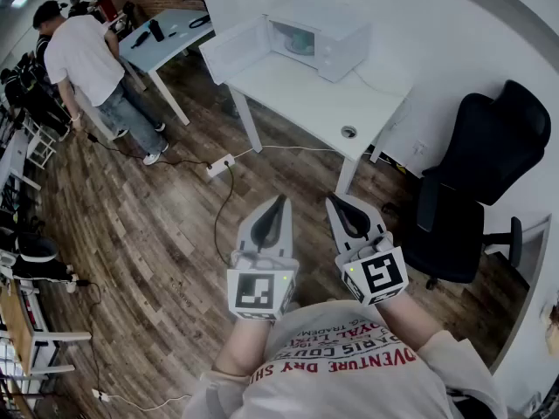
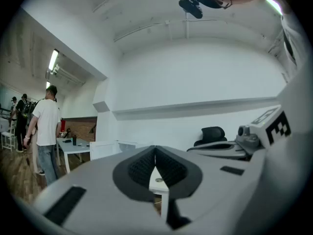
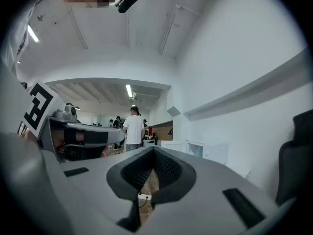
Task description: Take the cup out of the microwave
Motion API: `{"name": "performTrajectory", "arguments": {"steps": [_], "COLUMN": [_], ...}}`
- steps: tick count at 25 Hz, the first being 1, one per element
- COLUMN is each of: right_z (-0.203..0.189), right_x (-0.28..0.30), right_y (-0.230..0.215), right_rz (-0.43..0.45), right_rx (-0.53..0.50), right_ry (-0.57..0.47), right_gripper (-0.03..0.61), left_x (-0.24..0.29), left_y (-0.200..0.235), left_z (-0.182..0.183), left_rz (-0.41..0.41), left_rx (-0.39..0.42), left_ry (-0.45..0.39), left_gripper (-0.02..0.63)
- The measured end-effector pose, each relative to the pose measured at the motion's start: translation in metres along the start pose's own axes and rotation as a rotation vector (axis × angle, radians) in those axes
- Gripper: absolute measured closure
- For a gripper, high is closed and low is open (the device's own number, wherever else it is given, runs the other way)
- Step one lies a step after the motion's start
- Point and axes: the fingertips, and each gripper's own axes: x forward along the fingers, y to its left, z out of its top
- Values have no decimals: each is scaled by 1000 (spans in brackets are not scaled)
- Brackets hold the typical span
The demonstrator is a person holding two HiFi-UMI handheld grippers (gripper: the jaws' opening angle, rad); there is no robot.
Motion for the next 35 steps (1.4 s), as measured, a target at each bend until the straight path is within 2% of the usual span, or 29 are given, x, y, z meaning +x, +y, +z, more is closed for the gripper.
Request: {"name": "performTrajectory", "arguments": {"steps": [8,11,18,27,35], "right_z": [-3,-5,-7,-18,-33], "right_x": [7,13,34,73,108], "right_y": [13,20,41,100,100], "right_rz": [8,13,-37,-24,14], "right_rx": [-33,-14,-60,5,-12], "right_ry": [7,14,19,30,54], "right_gripper": [568,568,568,568,568], "left_x": [-5,-9,-17,-47,-31], "left_y": [9,17,54,119,149], "left_z": [-7,-9,-15,-30,-48], "left_rz": [-4,-6,-3,0,51], "left_rx": [4,4,-49,-43,-85], "left_ry": [8,6,3,25,46], "left_gripper": [606,606,606,606,606]}}
